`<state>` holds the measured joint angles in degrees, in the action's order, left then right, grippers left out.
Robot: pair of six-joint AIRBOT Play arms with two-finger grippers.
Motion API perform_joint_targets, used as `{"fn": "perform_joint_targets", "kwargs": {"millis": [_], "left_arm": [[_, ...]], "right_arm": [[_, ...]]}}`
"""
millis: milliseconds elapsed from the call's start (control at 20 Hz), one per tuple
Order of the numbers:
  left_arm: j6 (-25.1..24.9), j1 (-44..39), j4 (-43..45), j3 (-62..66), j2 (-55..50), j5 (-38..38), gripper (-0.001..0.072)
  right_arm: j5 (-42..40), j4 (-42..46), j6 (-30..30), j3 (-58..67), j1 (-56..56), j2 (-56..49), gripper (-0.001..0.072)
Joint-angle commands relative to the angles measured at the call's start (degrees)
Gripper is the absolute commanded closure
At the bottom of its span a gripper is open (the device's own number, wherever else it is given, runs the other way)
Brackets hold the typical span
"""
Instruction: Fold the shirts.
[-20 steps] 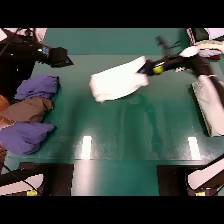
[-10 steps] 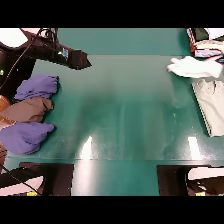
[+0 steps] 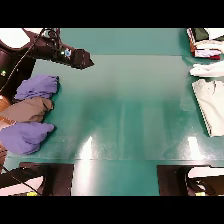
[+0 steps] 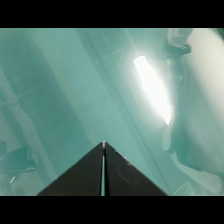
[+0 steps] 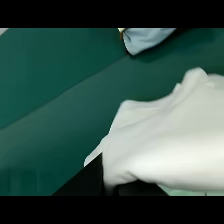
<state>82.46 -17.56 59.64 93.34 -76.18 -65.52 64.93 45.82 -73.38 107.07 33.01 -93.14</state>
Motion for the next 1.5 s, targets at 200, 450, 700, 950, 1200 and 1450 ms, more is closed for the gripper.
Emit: {"fn": "perform_joint_targets", "kwargs": {"millis": [200,450,700,950,1200,1450], "left_arm": [[0.02,-0.02,-0.02,-0.02,0.0,-0.07,0.0682],[-0.02,-0.02,0.02,-0.02,0.0,-0.2,0.0682],[-0.44,-0.02,0.22,-0.02,0.0,-1.66,0.0682],[-1.95,-0.02,0.35,-0.02,0.0,-1.6,0.0682],[-1.97,-0.02,0.37,-0.02,0.0,-1.81,0.0682],[-1.95,-0.02,0.37,-0.02,0.0,-2.64,0.0681]], "right_arm": [[4.5,-2.71,-0.09,9.81,0.74,2.08,0.0696],[5.25,-1.97,0.85,-1.03,0.81,8.48,0.0696],[9.68,12.92,1.22,-13.0,0.81,16.2,0.0696],[13.64,29.4,0.76,-24.87,0.79,25.03,0.0694],[15.89,42.01,-3.28,-34.6,0.81,30.45,0.0164],[17.77,42.93,-5.77,-34.1,0.46,30.14,0.0138]]}}
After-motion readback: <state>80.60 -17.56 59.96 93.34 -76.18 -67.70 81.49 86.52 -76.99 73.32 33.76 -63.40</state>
